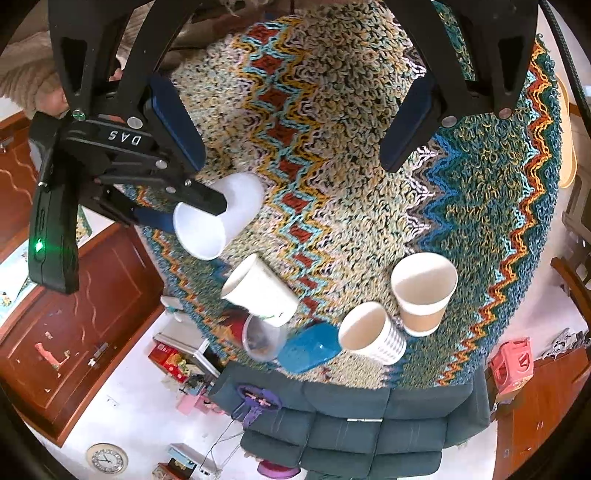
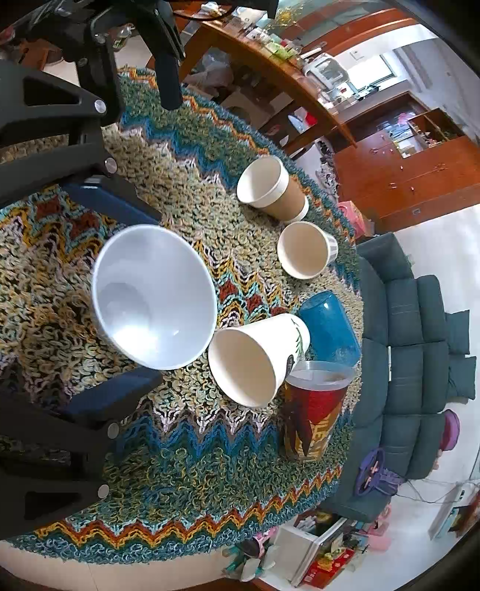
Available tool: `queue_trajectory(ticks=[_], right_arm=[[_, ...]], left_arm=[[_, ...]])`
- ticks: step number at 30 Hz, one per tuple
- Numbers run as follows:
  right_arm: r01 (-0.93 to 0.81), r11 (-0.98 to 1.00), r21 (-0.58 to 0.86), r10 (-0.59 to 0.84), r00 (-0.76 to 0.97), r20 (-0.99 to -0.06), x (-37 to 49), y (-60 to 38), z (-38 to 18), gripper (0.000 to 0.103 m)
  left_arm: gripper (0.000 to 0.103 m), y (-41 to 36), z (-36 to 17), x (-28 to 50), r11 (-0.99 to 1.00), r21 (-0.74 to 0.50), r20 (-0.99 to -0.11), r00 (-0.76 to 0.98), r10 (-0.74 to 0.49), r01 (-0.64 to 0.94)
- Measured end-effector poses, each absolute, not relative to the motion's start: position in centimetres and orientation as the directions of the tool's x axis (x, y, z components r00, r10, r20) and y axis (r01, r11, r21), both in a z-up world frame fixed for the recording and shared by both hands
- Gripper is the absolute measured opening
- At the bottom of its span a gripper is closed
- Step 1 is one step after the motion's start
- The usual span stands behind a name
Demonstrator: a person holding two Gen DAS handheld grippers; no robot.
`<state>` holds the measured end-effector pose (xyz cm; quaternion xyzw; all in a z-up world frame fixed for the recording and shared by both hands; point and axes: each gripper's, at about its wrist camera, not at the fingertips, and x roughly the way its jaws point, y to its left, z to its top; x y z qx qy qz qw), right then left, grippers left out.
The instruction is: Flip cup upright
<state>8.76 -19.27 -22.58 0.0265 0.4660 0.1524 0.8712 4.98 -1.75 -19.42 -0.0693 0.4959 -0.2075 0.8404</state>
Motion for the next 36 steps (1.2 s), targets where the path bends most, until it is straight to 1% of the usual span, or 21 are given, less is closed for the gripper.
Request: queue_trajectory(ticks=[7, 15, 25, 33, 36], right_arm=[[-0.221, 0.957, 0.188, 0.282, 0.549, -0.787, 7.1, -20.1, -20.4, 0.078], [-0.131, 0.985, 0.113, 0.168, 0.572, -0.803, 4.9, -21.2, -16.6, 0.078], [0.0, 0.996, 0.089, 0.074, 0.561, -0.825, 2.9, -22.8, -12.7, 0.078], [0.067, 0.997, 0.043, -0.005, 0.59, -0.808, 1.3, -23.1, -10.0, 0.079], [0.078, 0.996, 0.04, -0.014, 0.598, -0.801, 1.0, -23.1, -9.4, 0.079]], left_arm=[[0.096, -2.7, -16.5, 4.3, 0.897, -0.321, -0.785, 0.445, -0.431, 0.302], [0.096, -4.3, -13.1, 3.3, 0.905, -0.289, -0.762, 0.497, -0.415, 0.313], [0.096, -5.5, -9.8, 2.5, 0.931, -0.241, -0.751, 0.554, -0.358, 0.276], [0.097, -5.9, -8.4, 1.7, 0.955, -0.197, -0.75, 0.593, -0.292, 0.221], [0.097, -6.1, -8.1, 1.2, 0.957, -0.188, -0.745, 0.603, -0.285, 0.22]])
